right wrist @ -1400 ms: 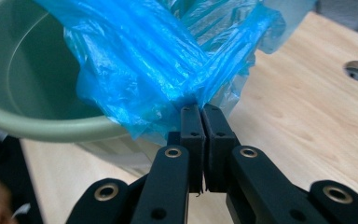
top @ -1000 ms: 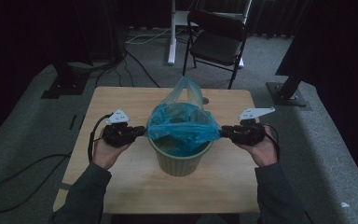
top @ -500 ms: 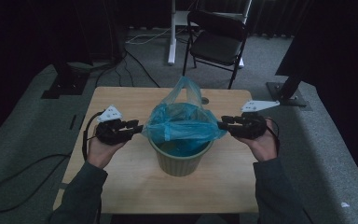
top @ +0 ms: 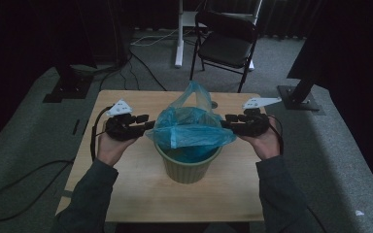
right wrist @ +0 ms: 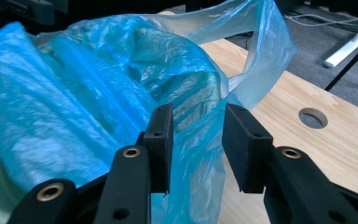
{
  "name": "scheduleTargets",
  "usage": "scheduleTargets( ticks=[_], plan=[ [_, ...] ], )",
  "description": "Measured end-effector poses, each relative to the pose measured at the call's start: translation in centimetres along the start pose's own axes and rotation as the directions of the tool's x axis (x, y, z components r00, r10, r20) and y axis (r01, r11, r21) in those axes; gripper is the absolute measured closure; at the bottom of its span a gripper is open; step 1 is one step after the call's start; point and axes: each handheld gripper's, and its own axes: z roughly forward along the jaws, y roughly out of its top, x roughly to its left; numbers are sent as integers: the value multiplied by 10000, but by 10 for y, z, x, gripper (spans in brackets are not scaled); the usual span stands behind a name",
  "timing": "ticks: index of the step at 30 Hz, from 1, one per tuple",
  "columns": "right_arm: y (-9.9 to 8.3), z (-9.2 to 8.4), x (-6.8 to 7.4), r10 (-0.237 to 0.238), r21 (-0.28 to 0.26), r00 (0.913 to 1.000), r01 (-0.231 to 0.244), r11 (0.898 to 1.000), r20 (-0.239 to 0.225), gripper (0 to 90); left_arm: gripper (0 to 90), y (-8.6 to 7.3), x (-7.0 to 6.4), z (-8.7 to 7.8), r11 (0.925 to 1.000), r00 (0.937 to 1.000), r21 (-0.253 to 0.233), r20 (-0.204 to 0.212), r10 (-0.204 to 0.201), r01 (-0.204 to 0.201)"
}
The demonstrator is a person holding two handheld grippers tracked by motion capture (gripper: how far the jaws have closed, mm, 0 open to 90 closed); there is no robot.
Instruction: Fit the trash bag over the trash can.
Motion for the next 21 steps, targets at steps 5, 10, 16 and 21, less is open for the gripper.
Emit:
scheduleTargets(
  ticks=[5,10,16,21],
  plan=[
    [1,7,-3,66,155,10000,-66,9999,54,627,558,5,5,21,9978,9994,556,15,-354,352],
    [-1,11,-7,149,330,9999,-151,9993,51,633,652,2,4,32,9938,9994,1055,-13,-355,354],
    [-5,10,-10,349,379,9994,-351,9987,54,772,856,1,2,22,9979,9991,532,-242,-361,373],
    [-9,7,-11,415,469,9991,-418,9980,67,823,893,-6,5,14,9977,9985,495,-317,-450,466]
  ],
)
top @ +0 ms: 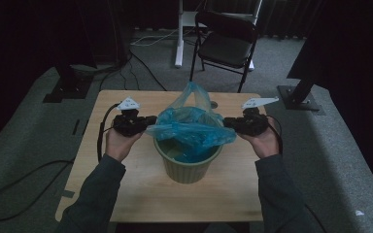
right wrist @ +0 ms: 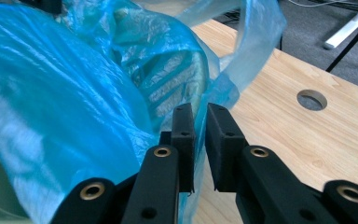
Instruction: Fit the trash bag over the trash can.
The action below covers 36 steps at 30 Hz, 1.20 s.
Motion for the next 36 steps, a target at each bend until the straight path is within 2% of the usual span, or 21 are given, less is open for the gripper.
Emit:
scheduleTargets(
  ticks=[5,9,14,18,19,25,28,33,36],
  plan=[
    [-9,-2,0,67,241,10000,-67,9997,-17,834,894,-14,7,-4,9995,9997,193,-11,-259,259],
    [-18,0,2,67,490,9999,-61,9988,-111,841,893,-24,8,-3,9983,9987,356,204,-460,453],
    [-31,0,10,-163,758,9988,198,9969,-463,841,893,-36,2,-6,9983,9972,375,591,-456,435],
    [-41,-9,18,-342,648,9943,409,9971,-1011,835,888,-44,-5,-15,9987,9950,270,892,-443,421],
    [-41,-9,18,-342,648,9943,409,9971,-1011,835,883,-44,-5,-15,9987,9950,270,892,-443,421],
    [-50,-6,30,-588,866,9865,727,9936,-1529,816,881,-51,-18,-16,9994,9928,326,1182,-182,144],
    [-49,0,34,-716,951,9857,868,9917,-1522,820,883,-51,-22,-13,9990,9933,456,1159,-22,-31],
    [-48,2,36,-722,906,9868,859,9922,-1447,830,891,-54,-23,-11,9993,9920,346,1251,-192,150],
    [-46,4,34,-644,868,9911,747,9934,-1168,846,893,-52,-25,-8,9992,9938,398,1101,-146,102]
  ],
)
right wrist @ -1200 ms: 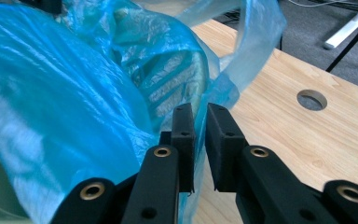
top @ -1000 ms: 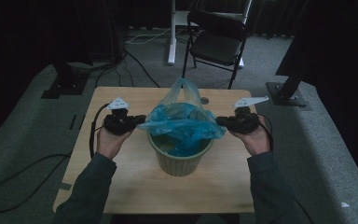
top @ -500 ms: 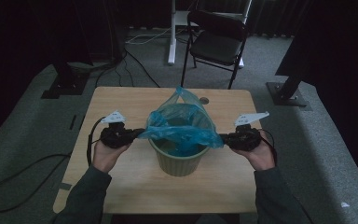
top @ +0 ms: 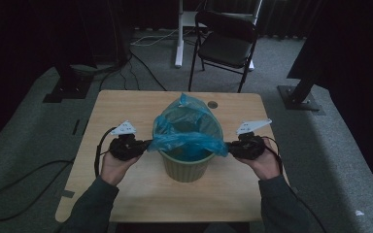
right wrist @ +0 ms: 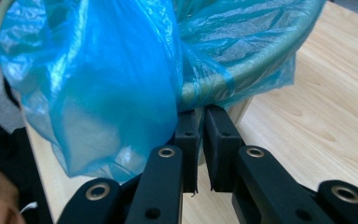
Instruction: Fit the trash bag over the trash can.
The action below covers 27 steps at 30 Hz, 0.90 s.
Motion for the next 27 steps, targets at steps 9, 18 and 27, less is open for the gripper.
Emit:
scheduleTargets(
  ticks=[9,18,27],
  plan=[
    [1,10,1,156,-77,9999,-155,9999,52,852,894,-3,-8,15,9986,9990,337,-200,412,-405],
    [-3,13,-1,69,96,9990,-73,9999,440,833,892,-8,-2,17,9985,9988,402,-304,392,-380],
    [-10,19,-1,-44,354,9999,40,9994,113,849,893,-18,4,19,9978,9991,644,-389,195,-170]
  ],
)
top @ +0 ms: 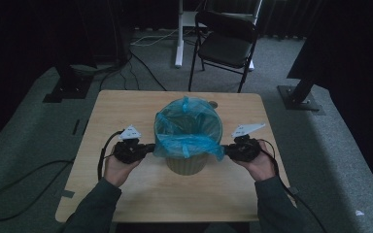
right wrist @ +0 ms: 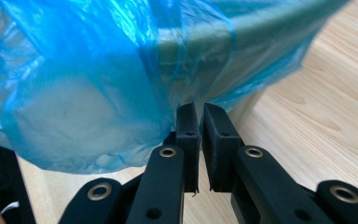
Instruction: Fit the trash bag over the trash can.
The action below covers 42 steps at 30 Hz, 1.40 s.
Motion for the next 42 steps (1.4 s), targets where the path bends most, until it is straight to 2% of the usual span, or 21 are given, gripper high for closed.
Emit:
scheduleTargets(
  ticks=[2,4,7,10,17,20,22,23,26,29,31,36,39,42],
  plan=[
    [2,5,6,-140,17,9993,141,9999,-343,849,893,0,-5,4,9999,9998,53,149,116,-116],
    [3,8,9,-312,122,9989,317,9994,-345,850,894,-1,-9,8,9991,9995,250,-23,329,-329],
    [2,9,8,-259,166,9991,265,9995,-327,854,893,-3,-5,9,9991,9997,359,3,234,-234],
    [0,11,6,-310,496,9995,305,9983,97,863,893,-6,1,9,9993,10000,386,-50,28,-26],
    [-1,9,3,-251,563,9989,229,9982,391,868,893,-6,0,10,9986,9986,458,-457,283,-262],
    [-2,6,4,-261,587,9983,231,9980,518,868,894,-7,2,9,9986,9979,481,-601,237,-209],
    [-2,3,3,-257,506,9984,232,9984,497,845,893,-7,2,5,9990,9973,393,-702,223,-196],
    [-2,1,3,-261,419,9987,243,9988,441,800,882,-7,2,2,9994,9972,284,-715,235,-215],
    [-2,-11,4,-233,8,9991,233,9997,367,718,793,-7,1,-8,9997,9965,-104,-814,199,-209],
    [-1,-23,3,-187,-357,9991,201,9992,372,693,753,-6,0,-21,9982,9966,-576,-809,134,-181],
    [0,-30,4,-141,-573,9994,160,9982,330,690,741,-5,-1,-28,9968,9974,-770,-702,165,-219],
    [2,-40,8,-178,-968,9998,188,9951,117,678,705,-4,-12,-42,9918,9990,-1200,39,445,-437],
    [4,-40,12,-265,-1144,9988,216,9932,-419,668,675,-2,-21,-43,9902,9956,-1238,597,718,-640],
    [7,-35,17,-501,-1035,9954,416,9938,-811,654,642,1,-27,-39,9890,9907,-1186,927,1001,-888]
  ],
)
